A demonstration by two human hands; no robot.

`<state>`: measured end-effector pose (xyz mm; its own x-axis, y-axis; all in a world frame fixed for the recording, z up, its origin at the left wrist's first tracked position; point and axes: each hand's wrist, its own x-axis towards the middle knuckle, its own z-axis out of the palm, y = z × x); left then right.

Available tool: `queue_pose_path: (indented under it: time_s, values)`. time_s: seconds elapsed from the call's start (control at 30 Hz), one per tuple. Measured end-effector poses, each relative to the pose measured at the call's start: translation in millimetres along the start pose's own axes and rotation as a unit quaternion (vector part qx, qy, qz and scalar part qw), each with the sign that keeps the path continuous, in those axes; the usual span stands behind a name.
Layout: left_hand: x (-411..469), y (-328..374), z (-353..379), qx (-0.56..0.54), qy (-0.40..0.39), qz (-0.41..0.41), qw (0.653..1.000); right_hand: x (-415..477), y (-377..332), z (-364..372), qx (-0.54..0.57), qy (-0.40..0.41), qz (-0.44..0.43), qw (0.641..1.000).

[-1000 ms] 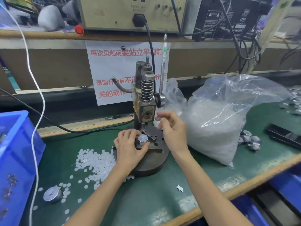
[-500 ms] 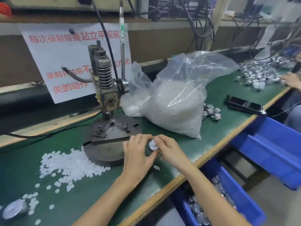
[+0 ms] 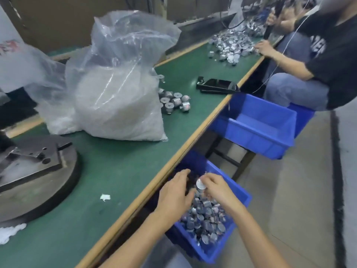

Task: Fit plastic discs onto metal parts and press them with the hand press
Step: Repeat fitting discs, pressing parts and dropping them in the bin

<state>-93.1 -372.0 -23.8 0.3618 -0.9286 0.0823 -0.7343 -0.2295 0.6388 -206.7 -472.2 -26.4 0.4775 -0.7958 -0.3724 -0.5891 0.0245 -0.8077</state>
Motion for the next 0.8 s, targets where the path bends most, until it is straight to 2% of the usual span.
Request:
queue_pose_path:
  time_s: [0.13, 0.23, 0.3, 0.5, 0.7, 0.8]
  values:
    - [10, -15, 13, -0.019, -0.036, -0.065, 0.997, 21, 47, -7, -0.131, 0.000, 0.074, 0.989]
    - [14, -19, 13, -0.049, -0.049, -0.063, 0.996, 31, 62, -6, -0.171, -0.003, 0.101, 0.980]
    - [12, -21, 10, -0.067, -0.048, -0.055, 0.995, 36, 63, -4, -0.151, 0.010, 0.092, 0.984]
    - [-9, -16, -9, -0.113, -0.046, -0.034, 0.992, 47, 25, 6, -0.067, 0.040, -0.023, 0.997]
    - [-27, -5, -48, -0.108, 0.075, -0.034, 0.991, 31, -42, 28, 0.047, 0.110, -0.211, 0.970]
    - [-35, -15, -73, -0.063, 0.143, -0.053, 0.986, 27, -66, 42, 0.063, 0.101, -0.275, 0.954]
